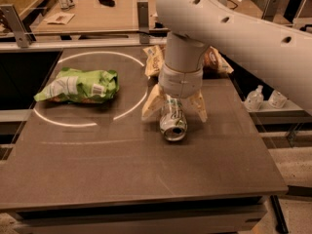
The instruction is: Place 7up can upright
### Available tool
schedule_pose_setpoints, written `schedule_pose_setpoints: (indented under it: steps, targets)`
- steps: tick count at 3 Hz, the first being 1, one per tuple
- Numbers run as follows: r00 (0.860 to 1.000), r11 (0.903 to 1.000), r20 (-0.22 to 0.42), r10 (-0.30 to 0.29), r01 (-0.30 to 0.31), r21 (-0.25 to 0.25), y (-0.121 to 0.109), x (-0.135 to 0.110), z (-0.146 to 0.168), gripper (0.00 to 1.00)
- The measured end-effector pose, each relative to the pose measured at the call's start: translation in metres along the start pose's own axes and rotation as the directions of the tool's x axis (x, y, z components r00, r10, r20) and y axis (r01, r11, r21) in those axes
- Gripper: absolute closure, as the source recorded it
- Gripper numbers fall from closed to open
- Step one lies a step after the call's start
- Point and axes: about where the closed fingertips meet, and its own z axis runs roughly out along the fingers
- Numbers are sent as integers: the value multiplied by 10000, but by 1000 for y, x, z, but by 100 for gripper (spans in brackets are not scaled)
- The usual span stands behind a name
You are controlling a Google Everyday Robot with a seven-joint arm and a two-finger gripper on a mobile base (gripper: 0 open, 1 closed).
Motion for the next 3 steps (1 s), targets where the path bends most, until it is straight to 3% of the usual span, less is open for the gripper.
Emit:
schedule_pose_setpoints:
  steps: [2,3]
  targets:
    - [9991,9997,400,-118,108,237,-14,-6,4,62]
    - [9903,9962,1259,591,-666,562,-9,-4,6,85]
